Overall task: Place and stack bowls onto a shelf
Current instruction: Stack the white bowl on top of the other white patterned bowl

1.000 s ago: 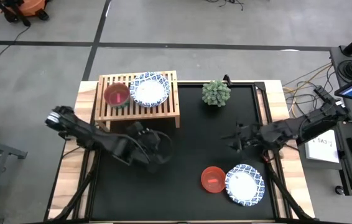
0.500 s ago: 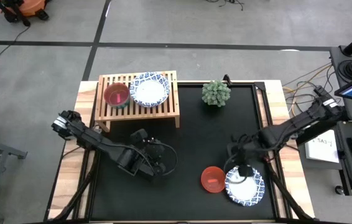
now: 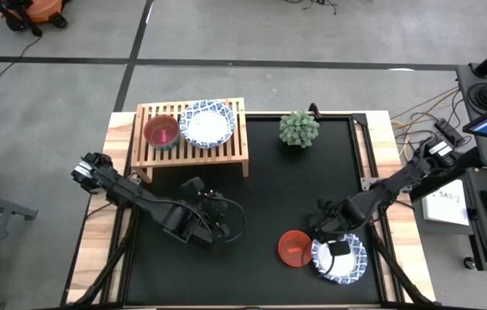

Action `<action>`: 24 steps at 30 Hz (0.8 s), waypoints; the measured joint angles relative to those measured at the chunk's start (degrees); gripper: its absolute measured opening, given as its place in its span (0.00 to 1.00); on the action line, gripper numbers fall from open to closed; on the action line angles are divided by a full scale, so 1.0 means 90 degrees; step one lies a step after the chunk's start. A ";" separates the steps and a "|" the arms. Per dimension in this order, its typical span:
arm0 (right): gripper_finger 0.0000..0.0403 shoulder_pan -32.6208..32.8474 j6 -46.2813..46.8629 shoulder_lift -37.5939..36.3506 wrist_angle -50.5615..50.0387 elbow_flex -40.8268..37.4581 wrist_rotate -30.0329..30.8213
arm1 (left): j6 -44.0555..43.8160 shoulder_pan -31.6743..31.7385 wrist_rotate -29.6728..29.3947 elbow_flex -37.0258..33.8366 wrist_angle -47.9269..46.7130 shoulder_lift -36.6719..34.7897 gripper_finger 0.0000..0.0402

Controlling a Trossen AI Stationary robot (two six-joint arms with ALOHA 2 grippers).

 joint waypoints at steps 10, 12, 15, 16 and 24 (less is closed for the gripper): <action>0.25 0.0000 -0.0096 0.0382 0.0010 -0.0002 -0.0112 | 0.0027 -0.0017 0.0001 -0.0005 -0.0002 -0.0002 0.22; 0.22 0.0000 -0.0094 0.0431 0.0012 -0.0002 -0.0116 | 0.0025 -0.0015 0.0001 -0.0005 -0.0002 -0.0002 0.22; 0.13 -0.0002 -0.0099 0.0493 0.0036 -0.0002 -0.0120 | 0.0036 -0.0017 0.0000 -0.0007 -0.0004 -0.0005 0.22; 0.10 -0.0002 -0.0099 0.0508 0.0032 -0.0002 -0.0120 | 0.0051 -0.0017 0.0000 -0.0007 -0.0007 -0.0005 0.22; 0.03 -0.0195 0.0123 0.0078 -0.0545 0.0004 -0.0678 | 0.0123 -0.0150 -0.0272 -0.0010 -0.0169 -0.0111 0.22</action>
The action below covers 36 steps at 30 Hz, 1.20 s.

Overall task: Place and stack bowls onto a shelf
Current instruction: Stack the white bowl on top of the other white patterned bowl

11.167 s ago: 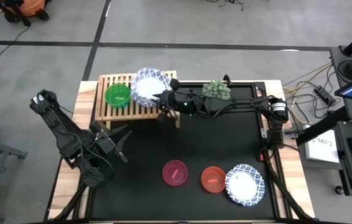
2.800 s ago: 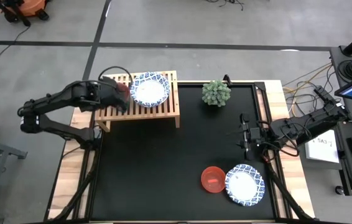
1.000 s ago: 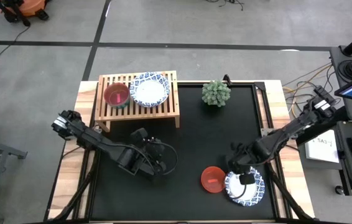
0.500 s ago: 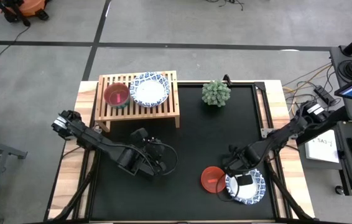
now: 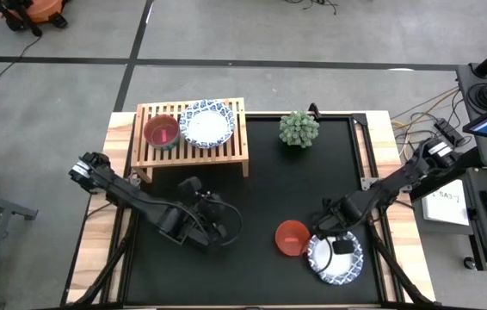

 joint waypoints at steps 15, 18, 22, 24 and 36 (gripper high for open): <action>0.02 -0.1527 0.0620 -0.1809 -0.0302 0.1341 0.0206 | 0.0163 -0.0990 -0.1731 -0.0365 -0.0367 -0.0835 0.22; 0.02 -0.2075 0.0395 -0.1817 -0.0259 0.1949 0.0967 | 0.0452 -0.1021 -0.1743 -0.0474 -0.0363 -0.0850 0.22; 0.02 -0.2895 -0.0354 -0.1491 -0.0185 0.2776 0.1330 | 0.1852 -0.1021 -0.0637 -0.0547 -0.0040 -0.0867 0.22; 0.02 -0.3313 -0.0634 -0.1233 -0.0039 0.3179 0.1388 | 0.2649 -0.1025 -0.0060 -0.0562 0.0413 -0.0922 0.21; 0.02 -0.5365 -0.1524 0.0942 0.0389 0.5644 0.0699 | 0.5750 -0.1035 0.1788 -0.2288 0.4496 -0.2314 0.19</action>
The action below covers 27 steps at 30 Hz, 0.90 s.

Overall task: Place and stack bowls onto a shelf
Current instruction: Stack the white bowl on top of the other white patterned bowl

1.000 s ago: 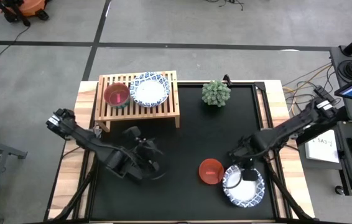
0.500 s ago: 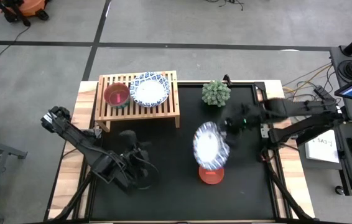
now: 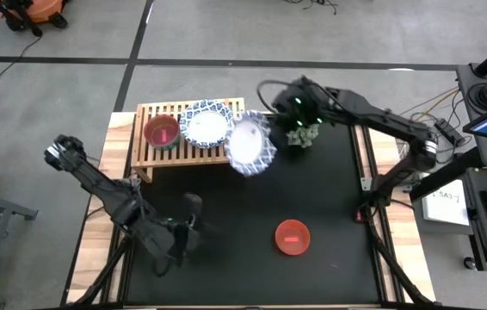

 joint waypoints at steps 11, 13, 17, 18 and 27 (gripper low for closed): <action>0.02 -0.0862 0.0159 0.1997 -0.0012 0.2153 -0.0856 | 0.0300 0.0002 0.0042 -0.2161 0.2983 -0.1784 0.19; 0.02 -0.0910 0.0198 0.2336 -0.0007 0.2569 -0.0856 | 0.0300 0.0002 -0.0113 -0.2268 0.2970 -0.2055 0.19; 0.02 -0.0932 0.0202 0.2933 -0.0015 0.3301 -0.0856 | 0.0300 0.0002 -0.0475 -0.2321 0.2928 -0.2539 0.19; 0.02 -0.0929 0.0204 0.3074 -0.0018 0.3477 -0.0856 | 0.0307 0.0002 -0.0557 -0.2321 0.2930 -0.2659 0.19; 0.10 -0.0958 0.0275 0.3668 0.0192 0.4037 -0.0854 | 0.0338 0.0002 -0.0737 -0.2325 0.2905 -0.3408 0.19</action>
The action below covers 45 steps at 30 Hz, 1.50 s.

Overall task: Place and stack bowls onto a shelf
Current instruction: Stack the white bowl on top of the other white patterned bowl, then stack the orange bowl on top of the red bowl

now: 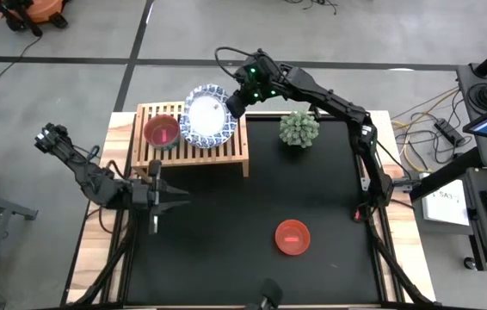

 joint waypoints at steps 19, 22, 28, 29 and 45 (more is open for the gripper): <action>0.38 0.0329 -0.1439 -0.0580 -0.0567 -0.0133 -0.0513 | -0.1310 0.0000 -0.0002 -0.0057 0.0039 0.0638 0.19; 0.37 0.0621 -0.1870 -0.0883 -0.0467 -0.0476 -0.0842 | -0.1540 0.0000 -0.0002 -0.0057 0.0270 0.0986 0.19; 0.34 0.1323 -0.2356 -0.1883 0.0708 -0.2263 -0.1005 | -0.1628 0.0002 -0.0005 -0.0057 0.1187 0.1755 0.19; 0.33 0.1420 -0.2374 -0.2104 0.0991 -0.2658 -0.1010 | -0.1663 0.0002 -0.0005 -0.0057 0.1283 0.1857 0.19; 0.31 0.2412 -0.2404 -0.5386 0.5529 -0.8833 -0.0954 | -0.3085 0.0002 -0.0624 -0.0057 0.1426 0.2722 0.19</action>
